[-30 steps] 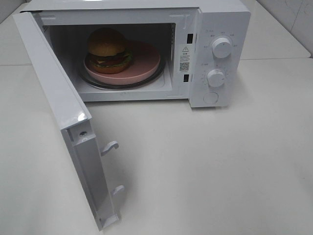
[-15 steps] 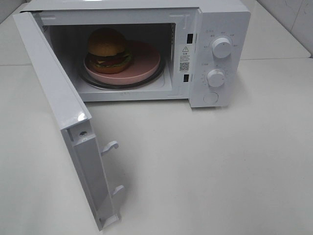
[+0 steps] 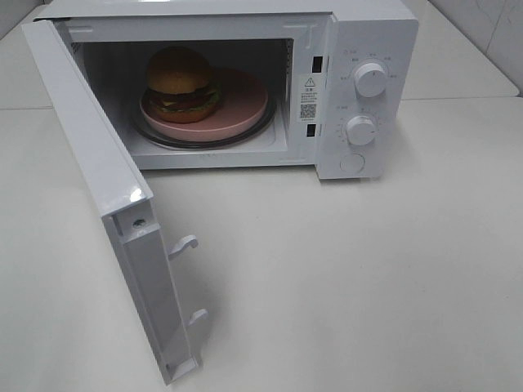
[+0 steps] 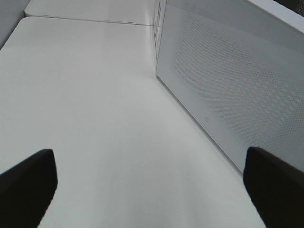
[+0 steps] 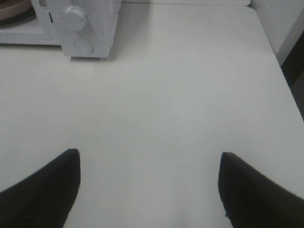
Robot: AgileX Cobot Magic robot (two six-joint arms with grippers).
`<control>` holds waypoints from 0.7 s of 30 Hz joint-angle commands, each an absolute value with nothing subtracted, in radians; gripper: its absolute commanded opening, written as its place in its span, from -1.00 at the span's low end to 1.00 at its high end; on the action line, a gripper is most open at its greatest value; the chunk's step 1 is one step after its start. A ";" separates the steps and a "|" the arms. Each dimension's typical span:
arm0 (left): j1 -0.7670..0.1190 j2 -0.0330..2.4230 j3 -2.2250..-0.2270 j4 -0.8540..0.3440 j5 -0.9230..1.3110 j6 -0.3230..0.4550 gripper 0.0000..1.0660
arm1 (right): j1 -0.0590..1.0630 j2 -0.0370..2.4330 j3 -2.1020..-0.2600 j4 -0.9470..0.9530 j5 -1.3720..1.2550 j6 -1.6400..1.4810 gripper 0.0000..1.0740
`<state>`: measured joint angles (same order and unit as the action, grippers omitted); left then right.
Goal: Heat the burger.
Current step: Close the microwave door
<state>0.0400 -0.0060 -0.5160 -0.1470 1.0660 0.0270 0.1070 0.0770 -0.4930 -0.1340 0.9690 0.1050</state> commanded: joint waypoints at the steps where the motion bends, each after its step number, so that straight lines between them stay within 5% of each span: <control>1: 0.045 -0.010 -0.514 -0.146 1.068 0.025 0.88 | 0.071 0.016 -0.492 -0.136 0.964 0.106 0.42; 21: 0.045 -0.012 -0.514 -0.147 1.068 0.025 0.88 | 0.040 -0.033 -0.492 -0.138 0.964 0.109 0.42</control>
<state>0.0400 -0.0060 -0.5160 -0.1470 1.0660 0.0270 0.0450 -0.0060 -0.4930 -0.1340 0.9700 0.1050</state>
